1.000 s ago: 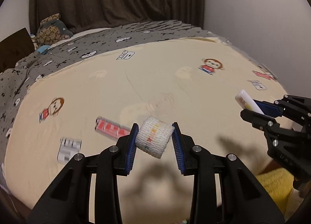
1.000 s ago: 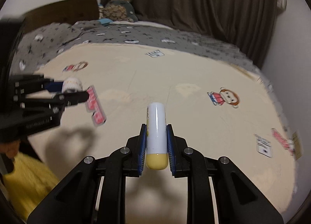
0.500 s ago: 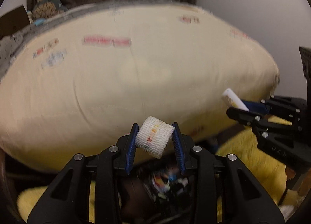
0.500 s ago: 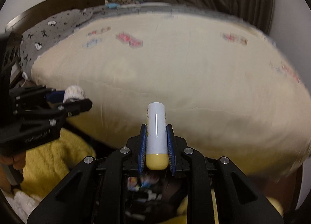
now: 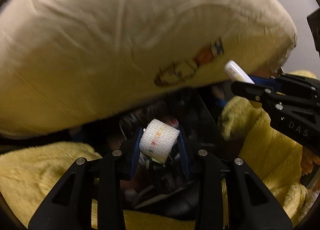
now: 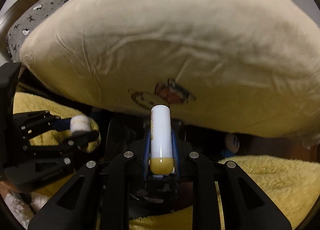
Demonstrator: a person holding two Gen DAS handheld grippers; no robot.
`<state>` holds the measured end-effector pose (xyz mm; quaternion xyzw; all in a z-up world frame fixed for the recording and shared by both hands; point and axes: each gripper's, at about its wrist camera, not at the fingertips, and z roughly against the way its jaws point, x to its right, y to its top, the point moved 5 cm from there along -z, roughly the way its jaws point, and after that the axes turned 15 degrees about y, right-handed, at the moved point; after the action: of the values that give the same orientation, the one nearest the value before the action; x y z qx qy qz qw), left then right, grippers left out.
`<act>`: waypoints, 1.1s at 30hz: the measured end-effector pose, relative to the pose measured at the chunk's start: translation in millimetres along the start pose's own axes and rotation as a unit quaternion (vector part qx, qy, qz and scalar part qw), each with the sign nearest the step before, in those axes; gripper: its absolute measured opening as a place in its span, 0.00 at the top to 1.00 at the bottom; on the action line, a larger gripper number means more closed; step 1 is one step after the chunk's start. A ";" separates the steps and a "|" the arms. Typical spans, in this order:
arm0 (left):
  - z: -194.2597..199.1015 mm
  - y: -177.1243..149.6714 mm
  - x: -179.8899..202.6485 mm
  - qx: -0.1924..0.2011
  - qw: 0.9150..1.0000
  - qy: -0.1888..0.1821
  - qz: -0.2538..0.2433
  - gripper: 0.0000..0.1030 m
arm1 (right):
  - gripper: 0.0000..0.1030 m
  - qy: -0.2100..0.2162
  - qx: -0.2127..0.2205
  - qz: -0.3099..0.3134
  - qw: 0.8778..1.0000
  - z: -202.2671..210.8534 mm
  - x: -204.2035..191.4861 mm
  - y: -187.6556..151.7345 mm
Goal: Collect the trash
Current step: 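Lower both tools into the bin and release tape roll and tube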
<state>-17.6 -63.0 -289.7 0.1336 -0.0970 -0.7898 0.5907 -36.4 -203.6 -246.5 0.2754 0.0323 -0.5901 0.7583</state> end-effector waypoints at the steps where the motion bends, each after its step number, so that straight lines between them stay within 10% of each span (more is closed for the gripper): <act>1: -3.7 -1.8 0.7 -0.008 1.000 -0.002 -0.001 0.68 | 0.80 0.001 -0.004 -0.003 1.000 -2.2 1.6 -1.1; 11: -21.0 -7.8 9.1 -0.051 0.999 -0.013 -0.013 0.61 | 0.78 0.016 -0.017 -0.026 0.999 -10.8 6.6 -0.9; 18: -14.3 -4.4 -0.2 -0.039 0.999 0.008 -0.001 0.41 | 0.48 0.001 0.011 -0.030 0.999 5.1 14.0 8.3; 25: 28.6 13.5 -22.8 0.029 0.998 0.051 0.024 0.15 | 0.10 -0.034 0.062 -0.020 0.997 36.0 15.7 24.9; 33: 110.0 42.3 -67.3 0.165 0.973 0.142 0.083 0.11 | 0.03 -0.099 0.175 0.009 0.980 105.3 -4.3 56.2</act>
<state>2.9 -11.0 -166.0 0.3313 -0.1522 -0.6843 0.6315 -15.4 -239.2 -134.4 0.3439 -0.1493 -0.6038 0.7034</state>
